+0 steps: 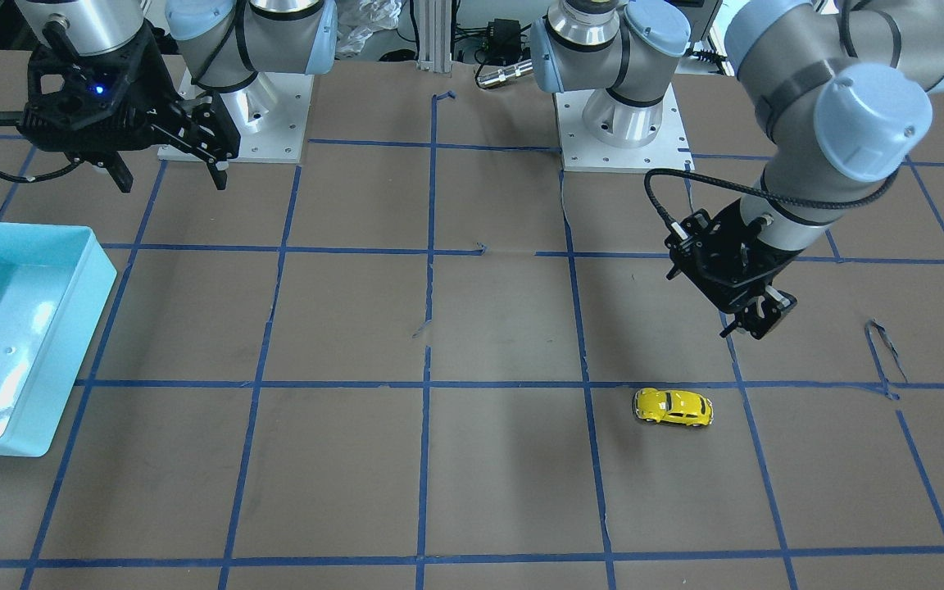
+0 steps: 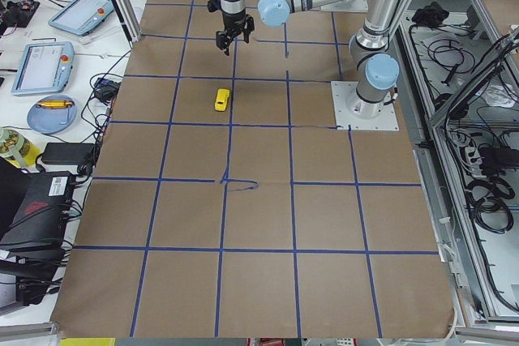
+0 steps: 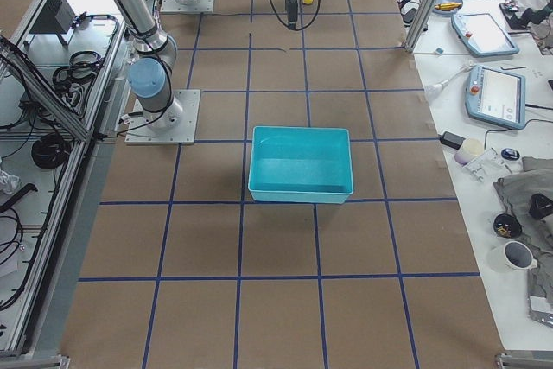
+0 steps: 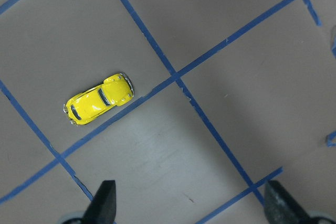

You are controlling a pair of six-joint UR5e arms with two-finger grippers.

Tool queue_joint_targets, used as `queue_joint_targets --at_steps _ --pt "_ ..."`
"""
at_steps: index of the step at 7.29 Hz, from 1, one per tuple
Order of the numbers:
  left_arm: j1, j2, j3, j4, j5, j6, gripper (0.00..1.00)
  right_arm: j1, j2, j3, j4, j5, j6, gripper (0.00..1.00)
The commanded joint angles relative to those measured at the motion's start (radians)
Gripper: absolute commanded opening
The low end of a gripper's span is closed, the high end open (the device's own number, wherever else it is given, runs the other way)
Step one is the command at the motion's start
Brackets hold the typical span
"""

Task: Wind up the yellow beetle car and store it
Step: 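Lower the left gripper over the yellow beetle car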

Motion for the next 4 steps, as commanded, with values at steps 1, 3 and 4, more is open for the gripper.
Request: queue_joint_targets --at_steps 1,3,4 --pt "0.037 -0.128 -0.005 0.056 0.002 0.460 1.00 0.001 -0.001 0.002 -0.020 0.001 0.002 1.00" --pt "0.035 -0.225 0.000 0.204 0.000 0.704 1.00 0.001 0.002 0.000 -0.021 0.010 0.002 1.00" --pt "0.028 -0.257 0.000 0.262 -0.002 0.739 0.99 0.001 0.004 -0.001 -0.021 0.008 -0.001 1.00"
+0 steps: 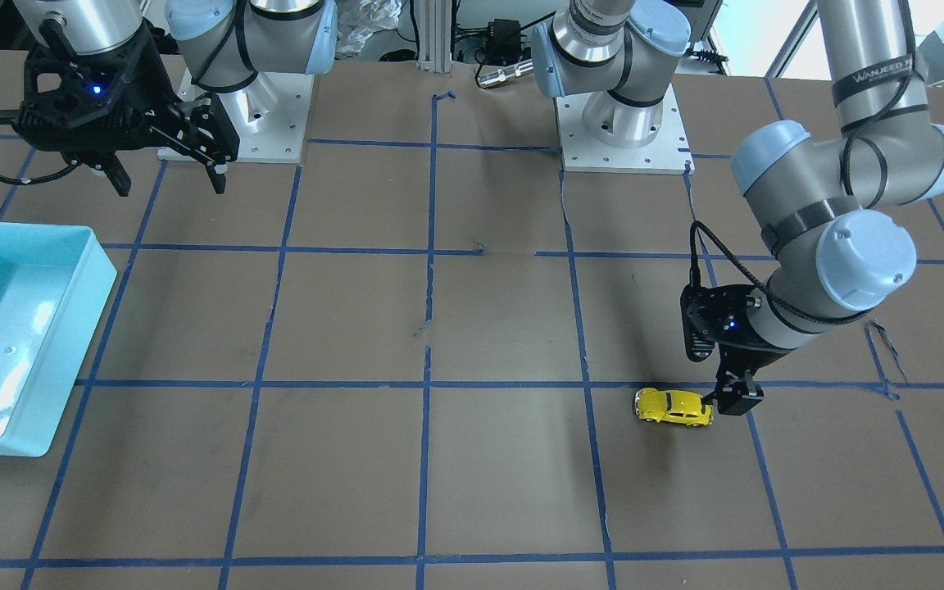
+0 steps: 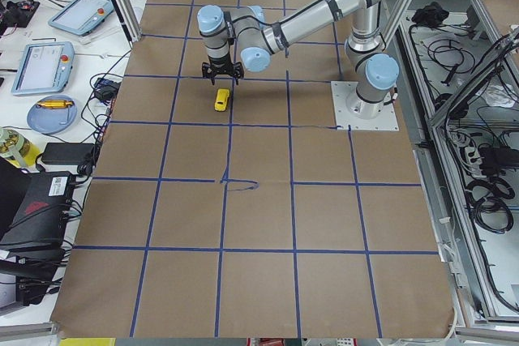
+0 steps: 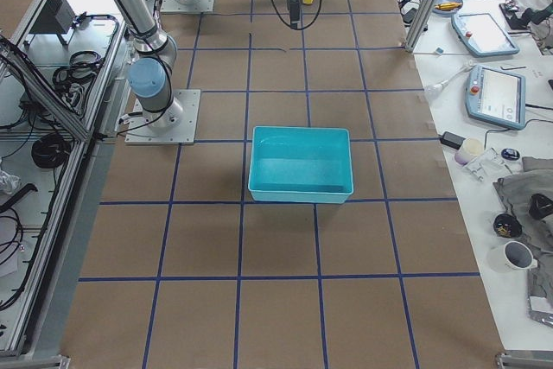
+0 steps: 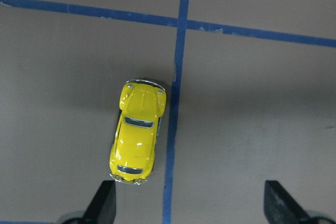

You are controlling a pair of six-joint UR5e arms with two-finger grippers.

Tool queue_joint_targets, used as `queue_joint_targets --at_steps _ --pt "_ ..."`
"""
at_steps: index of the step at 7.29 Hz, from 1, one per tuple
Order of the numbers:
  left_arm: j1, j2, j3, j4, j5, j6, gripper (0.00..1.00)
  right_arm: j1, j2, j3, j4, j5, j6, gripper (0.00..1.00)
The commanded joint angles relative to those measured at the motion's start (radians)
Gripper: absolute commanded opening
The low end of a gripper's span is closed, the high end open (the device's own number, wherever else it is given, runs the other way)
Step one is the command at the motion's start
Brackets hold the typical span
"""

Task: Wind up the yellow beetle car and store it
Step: 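Lower the left gripper over the yellow beetle car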

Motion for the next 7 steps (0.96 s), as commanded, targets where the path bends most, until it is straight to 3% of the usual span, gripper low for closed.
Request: queue_joint_targets --at_steps 1,4,6,7 --pt "-0.016 -0.079 0.001 0.115 -0.001 0.095 1.00 0.000 0.000 0.000 -0.001 -0.004 -0.004 1.00" --pt "-0.017 -0.112 -0.007 0.106 0.002 0.065 0.99 0.000 0.003 -0.001 -0.002 -0.002 -0.004 1.00" --pt "-0.017 -0.119 -0.010 0.106 0.004 0.037 0.91 0.000 0.002 0.002 -0.001 -0.007 -0.005 1.00" --pt "-0.019 -0.118 -0.013 0.106 0.007 0.035 0.81 0.000 0.002 0.002 -0.001 -0.006 -0.005 1.00"
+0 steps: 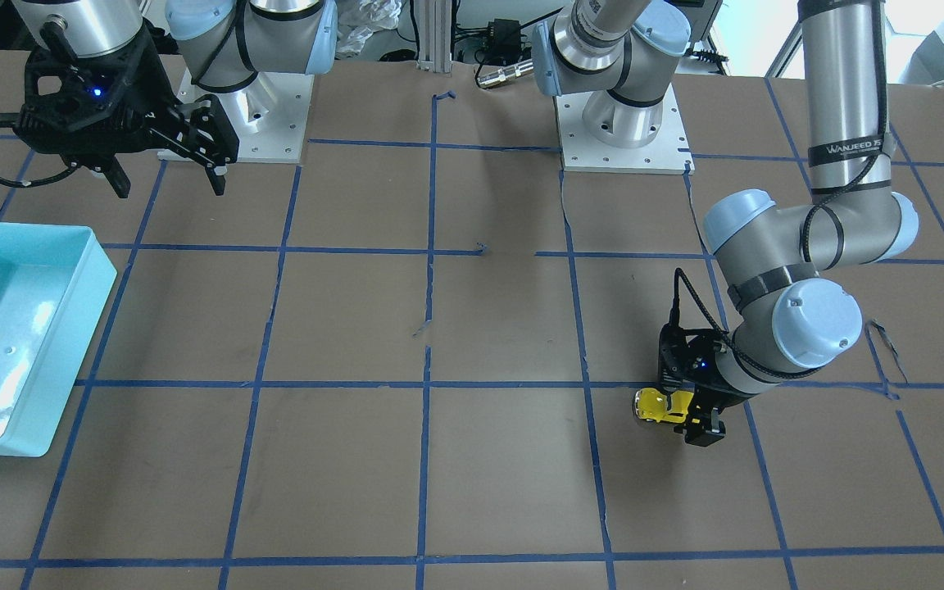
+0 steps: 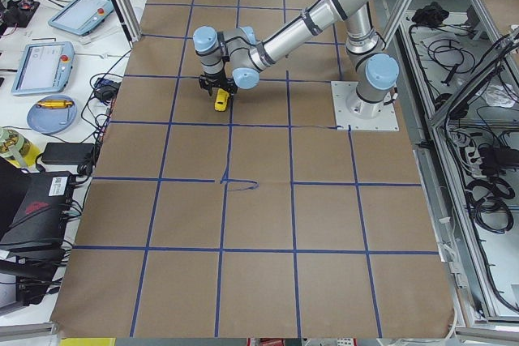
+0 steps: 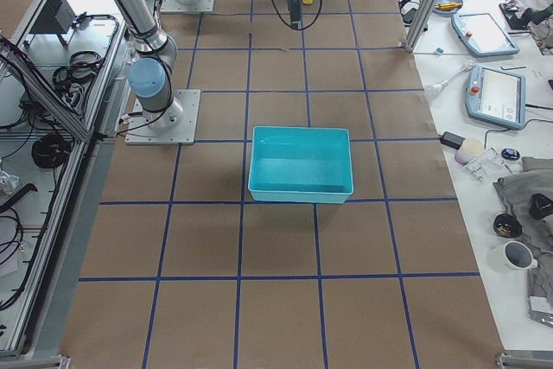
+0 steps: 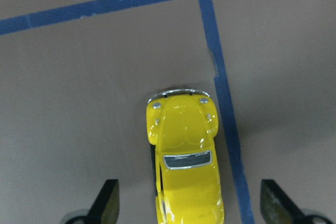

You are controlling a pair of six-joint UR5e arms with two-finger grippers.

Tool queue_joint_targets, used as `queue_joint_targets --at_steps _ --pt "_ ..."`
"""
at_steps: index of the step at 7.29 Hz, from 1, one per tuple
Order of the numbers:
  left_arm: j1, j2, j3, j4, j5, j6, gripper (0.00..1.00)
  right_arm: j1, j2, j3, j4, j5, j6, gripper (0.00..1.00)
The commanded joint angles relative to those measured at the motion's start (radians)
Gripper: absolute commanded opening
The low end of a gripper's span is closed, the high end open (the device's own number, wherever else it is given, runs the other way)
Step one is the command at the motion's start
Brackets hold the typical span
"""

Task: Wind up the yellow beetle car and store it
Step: 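Grip the yellow car with the left gripper and pull it backward, winding it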

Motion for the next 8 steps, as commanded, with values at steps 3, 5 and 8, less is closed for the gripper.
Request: queue_joint_targets --at_steps 3,5,8 --pt "-0.001 -0.003 -0.003 0.011 0.007 -0.003 0.53 0.002 -0.002 0.004 0.000 0.000 -0.003 1.00" --pt "-0.001 -0.001 -0.002 0.014 0.010 -0.006 0.09 0.002 0.001 0.007 -0.001 0.000 -0.005 1.00" --pt "-0.001 -0.001 0.001 0.015 0.010 -0.115 0.00 0.000 0.001 0.008 -0.001 -0.003 -0.006 1.00"
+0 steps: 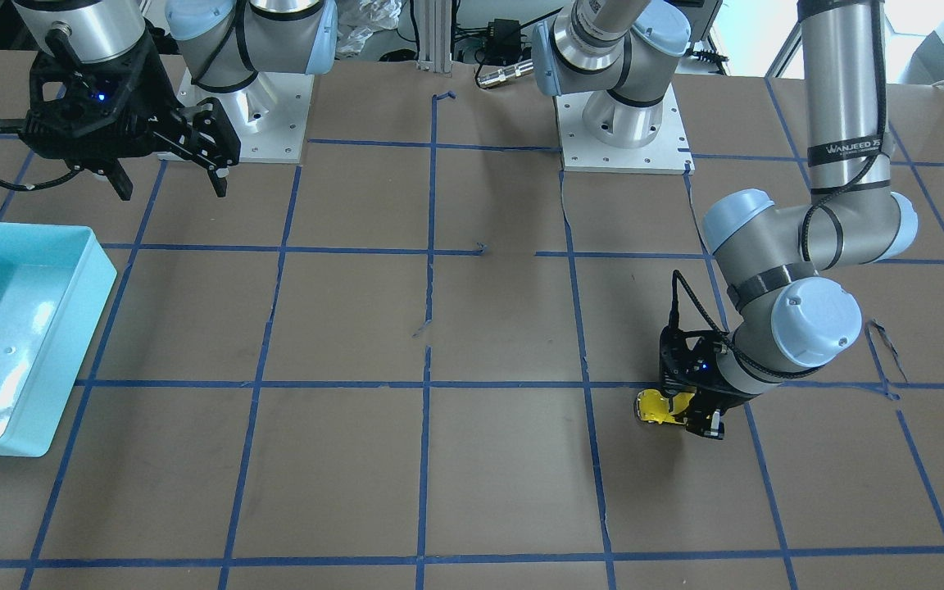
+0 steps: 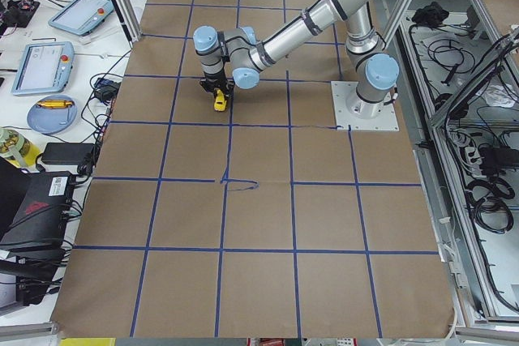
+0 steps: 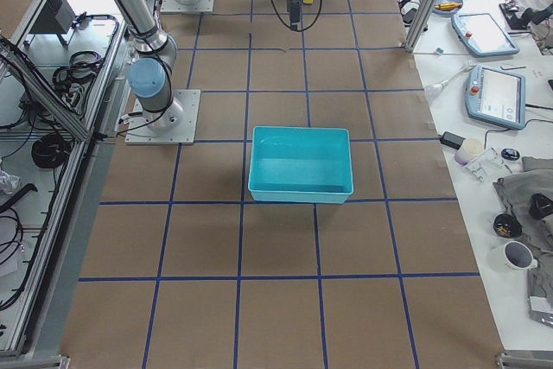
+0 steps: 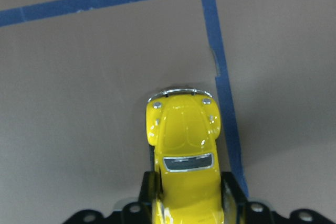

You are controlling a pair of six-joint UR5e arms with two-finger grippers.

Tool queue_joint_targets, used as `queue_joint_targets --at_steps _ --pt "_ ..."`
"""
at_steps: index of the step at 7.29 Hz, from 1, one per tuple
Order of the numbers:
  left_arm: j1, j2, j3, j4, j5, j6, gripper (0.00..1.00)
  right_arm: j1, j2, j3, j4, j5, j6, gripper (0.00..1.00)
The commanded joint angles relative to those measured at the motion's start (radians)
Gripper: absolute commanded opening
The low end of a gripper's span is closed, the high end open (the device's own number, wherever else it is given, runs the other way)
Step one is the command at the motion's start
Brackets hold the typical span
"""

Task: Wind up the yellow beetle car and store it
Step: 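Grip the yellow car with the left gripper and pull it backward, winding it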

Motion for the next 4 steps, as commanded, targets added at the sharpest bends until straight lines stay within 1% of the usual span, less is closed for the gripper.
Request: queue_joint_targets --at_steps 1,4 --pt "0.000 -0.002 0.001 0.000 -0.001 -0.071 0.00 0.000 0.001 0.002 -0.001 -0.002 -0.001 1.00" --pt "0.002 -0.003 -0.001 0.000 -0.002 -0.057 0.00 0.000 0.001 0.002 -0.001 -0.003 -0.001 1.00"
